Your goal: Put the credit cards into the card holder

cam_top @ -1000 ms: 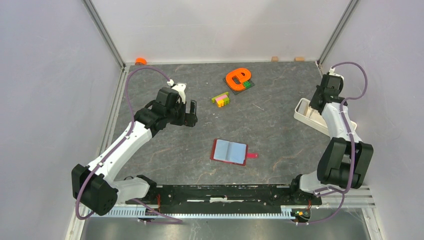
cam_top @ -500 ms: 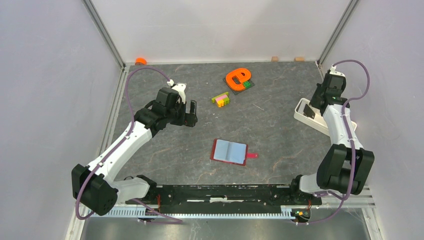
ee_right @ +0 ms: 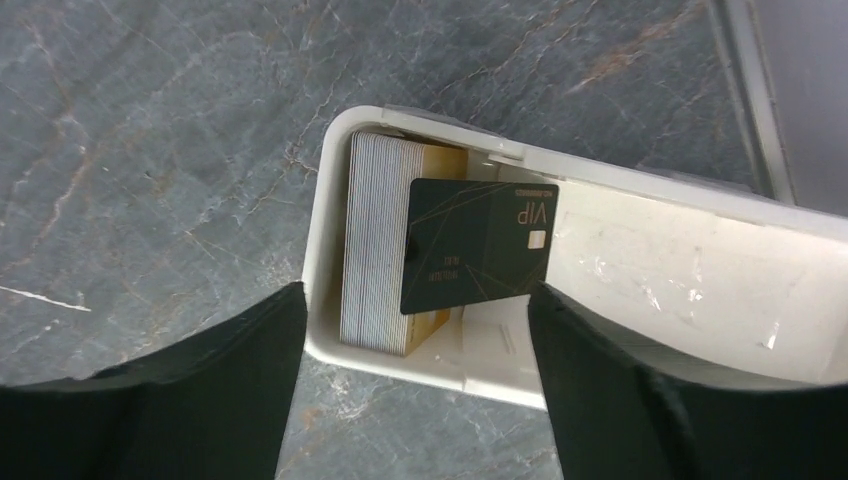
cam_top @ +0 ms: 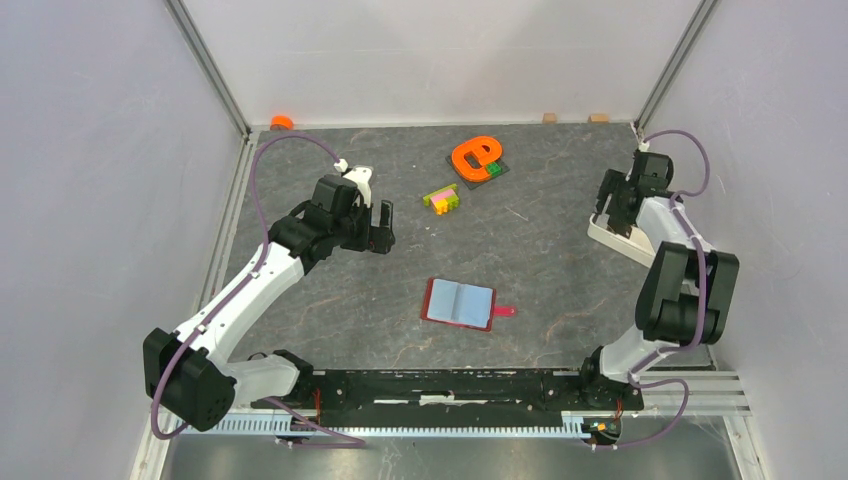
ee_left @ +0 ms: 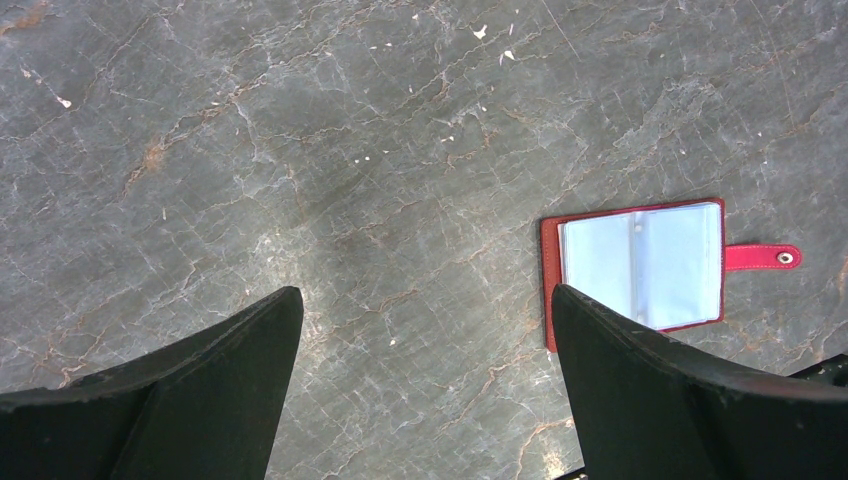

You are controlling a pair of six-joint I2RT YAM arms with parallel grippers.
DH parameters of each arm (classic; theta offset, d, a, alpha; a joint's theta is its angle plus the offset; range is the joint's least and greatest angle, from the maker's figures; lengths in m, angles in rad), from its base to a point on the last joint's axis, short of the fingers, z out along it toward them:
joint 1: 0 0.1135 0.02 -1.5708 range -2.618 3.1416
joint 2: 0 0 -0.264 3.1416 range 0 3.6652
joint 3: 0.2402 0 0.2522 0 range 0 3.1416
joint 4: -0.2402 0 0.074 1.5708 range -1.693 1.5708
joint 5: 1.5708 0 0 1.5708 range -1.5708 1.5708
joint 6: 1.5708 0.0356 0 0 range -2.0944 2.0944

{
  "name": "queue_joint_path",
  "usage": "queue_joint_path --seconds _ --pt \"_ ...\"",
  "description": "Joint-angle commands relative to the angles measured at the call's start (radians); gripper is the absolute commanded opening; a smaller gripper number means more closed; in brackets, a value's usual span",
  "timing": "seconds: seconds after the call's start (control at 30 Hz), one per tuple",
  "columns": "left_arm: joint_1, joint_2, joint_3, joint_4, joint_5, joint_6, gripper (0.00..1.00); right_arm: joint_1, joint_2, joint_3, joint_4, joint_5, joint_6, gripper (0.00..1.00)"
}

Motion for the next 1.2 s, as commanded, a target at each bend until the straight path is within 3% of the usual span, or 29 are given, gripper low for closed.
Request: queue_joint_path --seconds 0.0,0.07,0.57,0.77,0.93,1.17 --pt "0.004 -0.013 -0.002 0.028 0.012 0.038 1.0 -0.005 0.044 0.015 0.068 -0.037 -0.018 0.92" --pt "0.004 -0.011 -0.002 0.028 0.012 0.038 1.0 -0.005 0.061 0.011 0.086 -0.053 -0.014 0.98" --pt "0.004 -0.005 -0.002 0.028 0.012 0.041 1.0 -0.007 0.176 0.043 0.08 -0.131 0.027 0.98" --pt "0.003 -0.004 -0.003 0.028 0.012 0.04 1.0 -0.007 0.148 0.04 0.104 -0.211 0.039 0.97" --pt "0.004 -0.006 -0.004 0.028 0.012 0.04 1.0 -0.012 0.121 0.049 0.12 -0.279 0.062 0.9" --pt "0.004 -0.007 -0.005 0.028 0.041 0.04 1.0 -0.016 0.088 0.047 0.109 -0.259 0.072 0.73"
